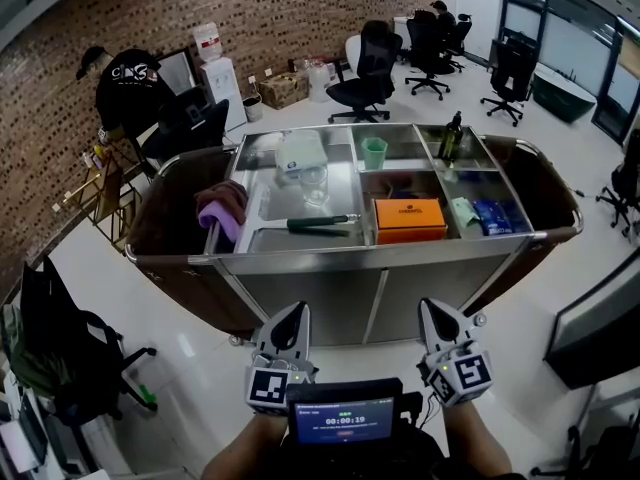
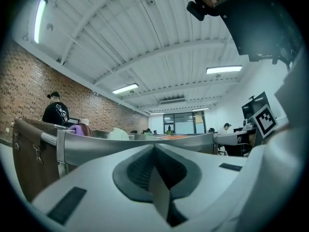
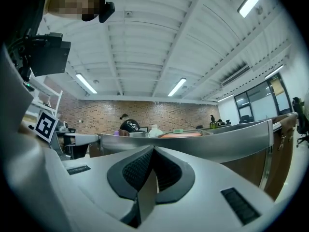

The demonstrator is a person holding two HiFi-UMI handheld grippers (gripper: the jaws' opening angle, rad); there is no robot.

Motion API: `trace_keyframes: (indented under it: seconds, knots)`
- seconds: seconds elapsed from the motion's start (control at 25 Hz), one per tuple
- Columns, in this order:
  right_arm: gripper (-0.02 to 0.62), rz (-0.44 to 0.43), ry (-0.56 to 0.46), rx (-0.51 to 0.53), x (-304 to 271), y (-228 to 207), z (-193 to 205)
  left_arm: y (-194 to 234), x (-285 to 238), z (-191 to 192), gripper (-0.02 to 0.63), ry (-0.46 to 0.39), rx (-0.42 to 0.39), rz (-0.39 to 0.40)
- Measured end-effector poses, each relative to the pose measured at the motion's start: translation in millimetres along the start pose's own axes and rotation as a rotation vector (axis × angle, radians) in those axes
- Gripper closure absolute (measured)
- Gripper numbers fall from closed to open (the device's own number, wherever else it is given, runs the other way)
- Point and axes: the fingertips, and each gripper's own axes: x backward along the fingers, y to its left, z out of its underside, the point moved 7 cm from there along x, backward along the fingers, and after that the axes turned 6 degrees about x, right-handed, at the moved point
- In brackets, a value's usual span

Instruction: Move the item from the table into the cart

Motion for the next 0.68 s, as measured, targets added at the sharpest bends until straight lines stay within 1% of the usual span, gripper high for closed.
trace_keyframes:
  seconds: [0.24, 0.4, 0.56, 0.68]
  knots:
    - [0.58, 0.006, 0.004, 0.009, 2.4, -6.0, 0.1, 2.3, 7.9, -2.9, 0.603, -0.063, -0.016, -0.034]
    - [0.58, 0.0, 0.01, 0.035, 1.9, -4.9, -1.9, 3.8, 10.2, -2.3, 0.603, -0.069, -0.014, -0.039]
    - [0.58, 0.002, 0.014, 0.032, 1.0, -4.6, -3.1, 5.6, 9.7, -3.8, 0.603, -0.075, -0.018, -0.037]
    - [0.58, 0.002, 0.014, 0.025, -1.0, -5.9, -3.4, 7.4, 8.6, -3.4, 0.603, -0.065, -0.016, -0.036]
